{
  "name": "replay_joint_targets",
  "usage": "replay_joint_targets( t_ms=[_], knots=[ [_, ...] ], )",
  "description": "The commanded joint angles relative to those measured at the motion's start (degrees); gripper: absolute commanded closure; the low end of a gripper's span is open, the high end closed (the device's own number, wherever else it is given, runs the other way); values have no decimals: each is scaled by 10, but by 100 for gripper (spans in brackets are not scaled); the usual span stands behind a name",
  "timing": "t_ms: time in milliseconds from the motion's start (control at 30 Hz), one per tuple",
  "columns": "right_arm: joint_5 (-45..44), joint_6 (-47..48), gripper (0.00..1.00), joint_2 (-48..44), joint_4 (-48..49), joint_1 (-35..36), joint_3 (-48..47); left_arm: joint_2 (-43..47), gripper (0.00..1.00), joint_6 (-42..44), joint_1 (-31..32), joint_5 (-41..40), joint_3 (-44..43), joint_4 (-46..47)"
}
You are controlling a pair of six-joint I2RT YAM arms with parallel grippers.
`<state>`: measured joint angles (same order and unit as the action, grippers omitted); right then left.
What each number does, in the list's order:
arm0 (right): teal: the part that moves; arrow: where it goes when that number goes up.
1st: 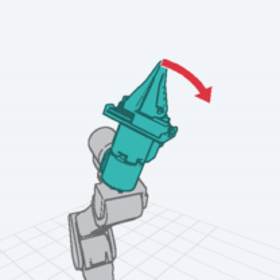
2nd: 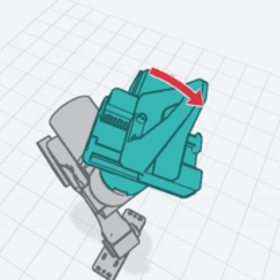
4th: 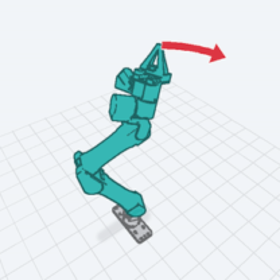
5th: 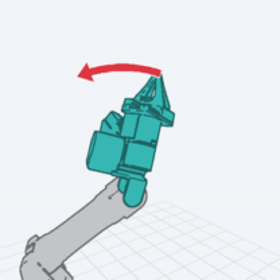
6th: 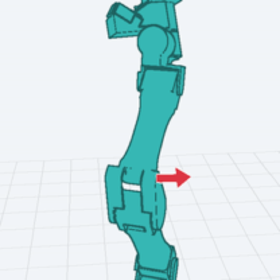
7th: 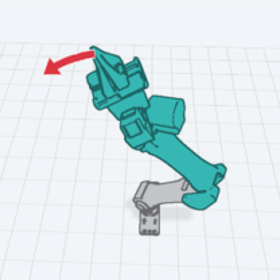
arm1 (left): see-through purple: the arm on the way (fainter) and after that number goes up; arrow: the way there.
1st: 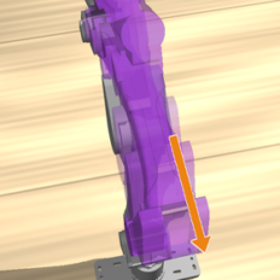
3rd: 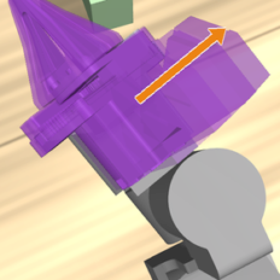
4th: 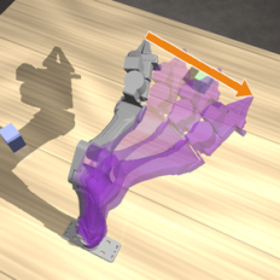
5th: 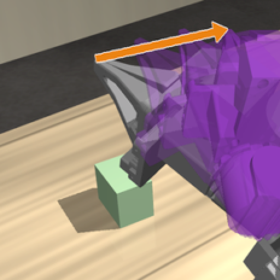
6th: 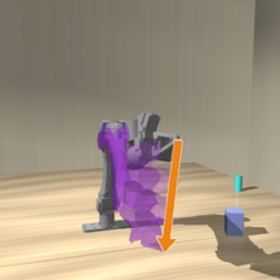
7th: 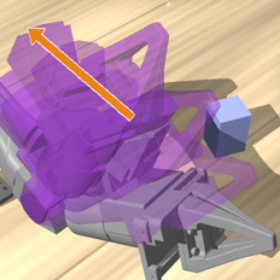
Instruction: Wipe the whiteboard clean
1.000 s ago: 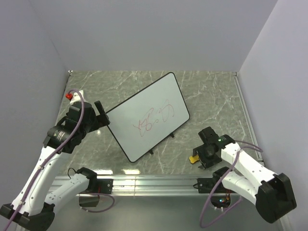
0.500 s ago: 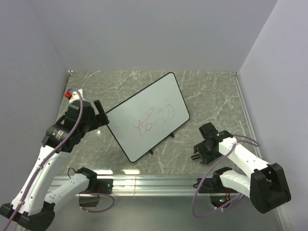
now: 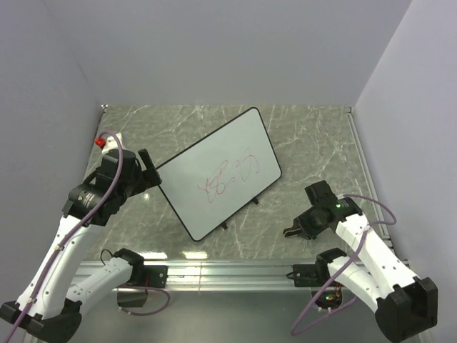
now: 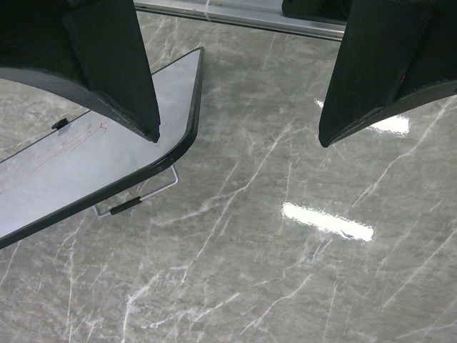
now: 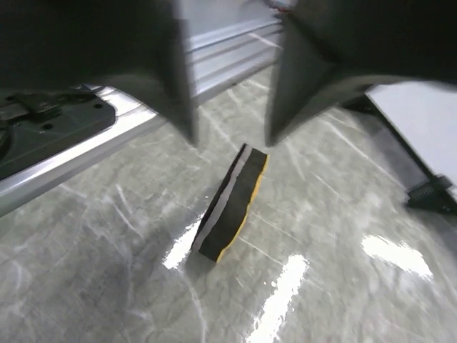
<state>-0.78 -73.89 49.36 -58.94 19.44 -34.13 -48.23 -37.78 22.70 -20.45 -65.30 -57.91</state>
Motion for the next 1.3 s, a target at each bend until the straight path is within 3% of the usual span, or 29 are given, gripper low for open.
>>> replay_joint_targets(
  t_ms=[0, 33, 67, 233, 467, 667, 933, 1200, 1267],
  knots=[
    [6, 8, 63, 5, 7, -26, -4, -3, 1, -12, 2, -3, -13, 10],
    [20, 15, 77, 11, 45, -32, 1, -5, 1, -13, 2, 0, -14, 10],
    [26, 16, 82, 18, 62, -38, 1, -7, 1, -14, 2, 1, -18, 9],
    [9, 24, 100, 83, 120, -55, -22, -10, 1, -17, 2, 1, -25, 2],
    [-12, 52, 100, 133, 137, -57, 1, -1, 2, -20, 2, -3, -26, -7],
    [-6, 60, 100, -6, 63, -58, 20, 4, 1, -17, 2, -7, -10, 4],
    [-10, 66, 100, -30, 7, -59, 0, -19, 2, -17, 2, 11, 5, 31],
    [33, 50, 100, 13, 241, -59, 32, -31, 2, -2, 2, 17, -1, 38],
    [33, 55, 100, 45, 258, -59, 28, -31, 2, 3, 2, 17, -3, 39]
  ],
)
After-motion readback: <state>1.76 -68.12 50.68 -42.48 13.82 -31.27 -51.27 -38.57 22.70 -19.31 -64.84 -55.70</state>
